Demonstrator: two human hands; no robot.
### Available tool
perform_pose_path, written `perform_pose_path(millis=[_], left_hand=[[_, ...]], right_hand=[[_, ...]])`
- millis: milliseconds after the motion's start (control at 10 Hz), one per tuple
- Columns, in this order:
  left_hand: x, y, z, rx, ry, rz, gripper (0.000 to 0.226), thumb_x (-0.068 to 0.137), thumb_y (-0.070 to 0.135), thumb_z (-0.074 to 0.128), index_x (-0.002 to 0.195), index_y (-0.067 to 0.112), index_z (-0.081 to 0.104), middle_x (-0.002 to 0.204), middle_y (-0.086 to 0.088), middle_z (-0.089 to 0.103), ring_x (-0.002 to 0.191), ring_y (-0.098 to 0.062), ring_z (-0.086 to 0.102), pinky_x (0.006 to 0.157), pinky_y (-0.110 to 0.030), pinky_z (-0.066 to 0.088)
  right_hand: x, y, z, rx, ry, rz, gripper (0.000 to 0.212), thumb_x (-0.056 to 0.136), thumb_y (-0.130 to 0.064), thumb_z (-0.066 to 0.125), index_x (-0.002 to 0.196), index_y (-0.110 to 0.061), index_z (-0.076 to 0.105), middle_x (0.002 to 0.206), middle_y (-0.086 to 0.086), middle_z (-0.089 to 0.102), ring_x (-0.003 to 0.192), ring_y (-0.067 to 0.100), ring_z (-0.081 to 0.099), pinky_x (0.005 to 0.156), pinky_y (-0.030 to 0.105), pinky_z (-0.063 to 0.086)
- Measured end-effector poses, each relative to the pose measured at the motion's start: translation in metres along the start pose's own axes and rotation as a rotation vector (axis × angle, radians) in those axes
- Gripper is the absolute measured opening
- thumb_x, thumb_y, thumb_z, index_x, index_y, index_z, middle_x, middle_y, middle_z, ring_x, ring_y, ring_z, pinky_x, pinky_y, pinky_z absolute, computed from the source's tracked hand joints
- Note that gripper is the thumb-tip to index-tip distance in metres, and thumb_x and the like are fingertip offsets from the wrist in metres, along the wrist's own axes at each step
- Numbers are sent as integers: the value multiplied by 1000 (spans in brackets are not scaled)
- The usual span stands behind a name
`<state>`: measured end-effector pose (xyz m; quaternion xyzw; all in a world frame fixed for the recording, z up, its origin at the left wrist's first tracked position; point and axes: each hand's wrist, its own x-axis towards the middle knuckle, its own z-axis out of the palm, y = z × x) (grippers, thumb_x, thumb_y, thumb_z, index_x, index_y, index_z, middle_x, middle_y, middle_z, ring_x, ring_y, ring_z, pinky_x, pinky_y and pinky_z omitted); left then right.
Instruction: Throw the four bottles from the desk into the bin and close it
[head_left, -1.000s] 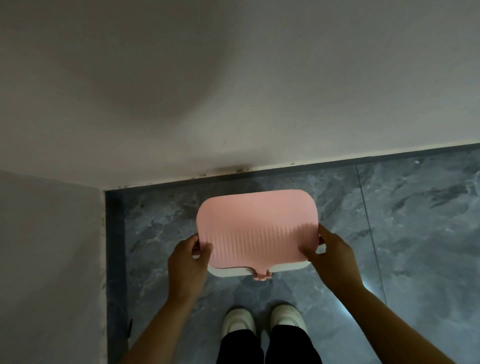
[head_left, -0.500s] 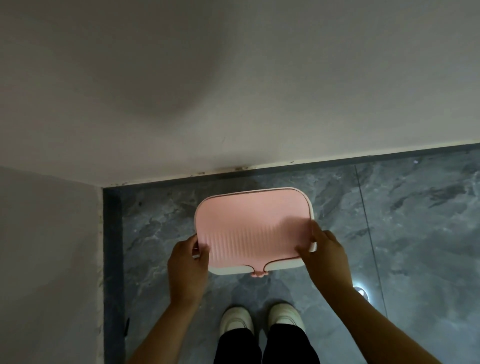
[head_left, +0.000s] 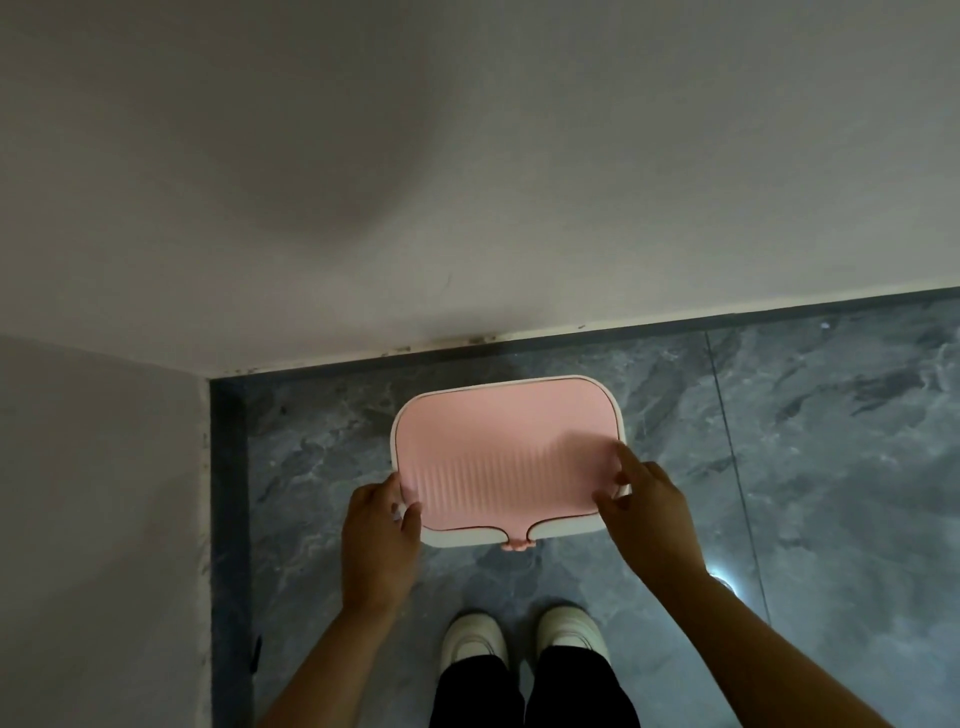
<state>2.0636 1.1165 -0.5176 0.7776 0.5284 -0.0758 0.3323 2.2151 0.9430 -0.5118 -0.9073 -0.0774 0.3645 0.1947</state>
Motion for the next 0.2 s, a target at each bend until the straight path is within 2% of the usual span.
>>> perform_pose_path(millis=[200], left_hand=[[-7,4,-15,-53,-49,-6,35,86,14,61,120,8,57,121,-14,60,99,-20,61,78,-22,44]], right_hand=[[-10,-4,-9,138,-25,41,45,88,-16,61,132,-12,51,113,11,66,81,14,60,85,26,48]])
